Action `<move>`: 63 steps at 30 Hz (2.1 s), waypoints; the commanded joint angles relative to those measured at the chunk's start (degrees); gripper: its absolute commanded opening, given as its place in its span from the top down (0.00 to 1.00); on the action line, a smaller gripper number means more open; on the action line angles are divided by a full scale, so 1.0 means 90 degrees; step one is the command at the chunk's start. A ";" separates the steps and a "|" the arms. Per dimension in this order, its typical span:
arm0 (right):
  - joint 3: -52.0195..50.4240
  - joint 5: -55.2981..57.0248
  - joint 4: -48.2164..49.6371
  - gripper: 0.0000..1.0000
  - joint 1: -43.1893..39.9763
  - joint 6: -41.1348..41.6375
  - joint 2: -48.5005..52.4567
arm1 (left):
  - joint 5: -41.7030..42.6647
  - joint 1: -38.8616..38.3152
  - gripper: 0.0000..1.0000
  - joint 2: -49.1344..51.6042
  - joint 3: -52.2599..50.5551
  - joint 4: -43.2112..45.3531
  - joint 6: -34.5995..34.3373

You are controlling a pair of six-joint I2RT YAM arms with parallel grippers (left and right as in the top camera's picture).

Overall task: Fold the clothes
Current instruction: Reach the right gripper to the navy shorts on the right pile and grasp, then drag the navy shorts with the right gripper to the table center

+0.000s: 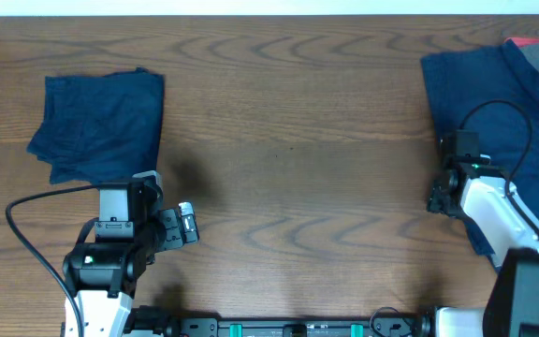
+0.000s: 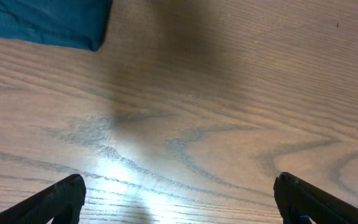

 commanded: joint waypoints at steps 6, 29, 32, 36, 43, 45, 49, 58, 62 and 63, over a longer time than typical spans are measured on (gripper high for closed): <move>0.0034 0.1175 0.0056 0.18 -0.0262 0.0838 0.0894 | -0.0005 0.0022 0.02 0.0017 0.0129 -0.0015 -0.0085; 0.1275 -0.1030 -0.1178 0.99 -0.0364 0.0138 0.0095 | -0.0005 0.0022 0.02 0.0017 0.0129 -0.0015 -0.0085; 0.1834 -0.1698 -0.1540 0.99 -0.0367 -0.0245 -0.0359 | -0.0005 0.0022 0.02 0.0017 0.0129 -0.0012 -0.0085; 0.2103 -0.2579 -0.1792 0.99 -0.0364 -0.0675 -0.0894 | -0.0005 0.0022 0.02 0.0017 0.0129 -0.0012 -0.0085; 0.2057 -0.4794 -0.2375 0.99 -0.0078 -0.1853 -0.0967 | -0.0005 0.0022 0.02 0.0017 0.0129 -0.0017 -0.0085; 0.2052 -0.6280 -0.2484 0.99 0.0146 -0.2815 -0.0967 | -0.0005 0.0022 0.02 0.0017 0.0129 -0.0017 -0.0085; 0.2052 -0.8150 -0.2324 0.98 0.0797 -0.3808 -0.0964 | -0.0005 0.0022 0.02 0.0017 0.0129 -0.0015 -0.0087; 0.2016 -0.6713 -0.0126 0.99 0.2691 -0.1700 -0.0619 | -0.0005 0.0022 0.02 0.0017 0.0129 -0.0012 -0.0087; 0.2016 -0.6713 0.0770 0.83 0.3534 -0.1379 -0.0168 | -0.0005 0.0022 0.02 0.0017 0.0129 -0.0010 -0.0085; 0.2016 -0.6713 0.0937 0.76 0.3682 -0.1314 -0.0070 | -0.0005 0.0022 0.02 0.0017 0.0129 -0.0010 -0.0087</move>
